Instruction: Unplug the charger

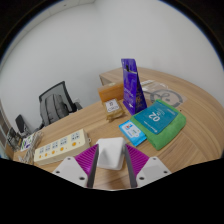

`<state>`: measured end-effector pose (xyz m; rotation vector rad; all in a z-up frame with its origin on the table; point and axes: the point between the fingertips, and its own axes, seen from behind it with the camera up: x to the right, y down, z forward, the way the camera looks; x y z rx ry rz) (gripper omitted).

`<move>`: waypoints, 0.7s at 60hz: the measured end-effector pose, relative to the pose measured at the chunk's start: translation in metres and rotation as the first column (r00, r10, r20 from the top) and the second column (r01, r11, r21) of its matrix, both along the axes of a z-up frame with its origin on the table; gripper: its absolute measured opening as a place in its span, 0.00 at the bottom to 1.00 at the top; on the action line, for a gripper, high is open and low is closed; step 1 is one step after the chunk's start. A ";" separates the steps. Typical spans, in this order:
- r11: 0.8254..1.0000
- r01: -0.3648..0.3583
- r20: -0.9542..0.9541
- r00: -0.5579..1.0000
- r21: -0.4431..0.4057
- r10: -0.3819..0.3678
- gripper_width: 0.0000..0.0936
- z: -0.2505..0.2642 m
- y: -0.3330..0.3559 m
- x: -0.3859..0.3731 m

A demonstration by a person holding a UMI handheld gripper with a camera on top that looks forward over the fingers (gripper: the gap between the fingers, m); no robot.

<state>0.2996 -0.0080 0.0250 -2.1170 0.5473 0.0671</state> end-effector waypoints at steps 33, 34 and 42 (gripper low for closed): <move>0.981 -0.188 0.344 0.919 -0.045 0.192 0.92 0.142 -0.100 -0.076; 0.981 -0.189 0.345 0.919 -0.044 0.192 0.92 0.147 -0.105 -0.081; 0.984 -0.172 0.366 0.914 -0.040 0.175 0.92 0.180 -0.153 -0.118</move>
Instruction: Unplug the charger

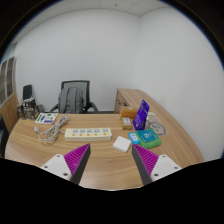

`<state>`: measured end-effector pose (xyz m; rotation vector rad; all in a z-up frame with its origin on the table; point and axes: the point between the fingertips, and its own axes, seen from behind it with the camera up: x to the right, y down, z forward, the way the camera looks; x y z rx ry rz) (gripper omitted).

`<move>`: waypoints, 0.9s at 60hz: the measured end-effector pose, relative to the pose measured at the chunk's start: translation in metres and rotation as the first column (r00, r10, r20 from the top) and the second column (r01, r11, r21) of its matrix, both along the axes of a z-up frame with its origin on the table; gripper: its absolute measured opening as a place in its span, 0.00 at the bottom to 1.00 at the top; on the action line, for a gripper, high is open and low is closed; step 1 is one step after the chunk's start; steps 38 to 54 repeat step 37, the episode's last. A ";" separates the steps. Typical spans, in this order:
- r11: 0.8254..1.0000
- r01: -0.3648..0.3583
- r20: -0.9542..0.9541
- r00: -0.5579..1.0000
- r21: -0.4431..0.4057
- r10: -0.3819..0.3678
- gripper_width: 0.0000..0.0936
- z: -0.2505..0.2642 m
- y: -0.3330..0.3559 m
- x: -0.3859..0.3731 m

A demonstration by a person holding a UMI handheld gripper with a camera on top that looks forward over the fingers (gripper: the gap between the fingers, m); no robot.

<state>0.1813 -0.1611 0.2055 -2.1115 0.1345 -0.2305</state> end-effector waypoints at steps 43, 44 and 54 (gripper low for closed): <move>0.999 0.017 0.068 0.998 0.033 -0.019 0.92 0.056 -0.109 -0.103; 0.999 0.017 0.068 0.998 0.033 -0.019 0.92 0.056 -0.109 -0.103; 0.999 0.017 0.068 0.998 0.033 -0.019 0.92 0.056 -0.109 -0.103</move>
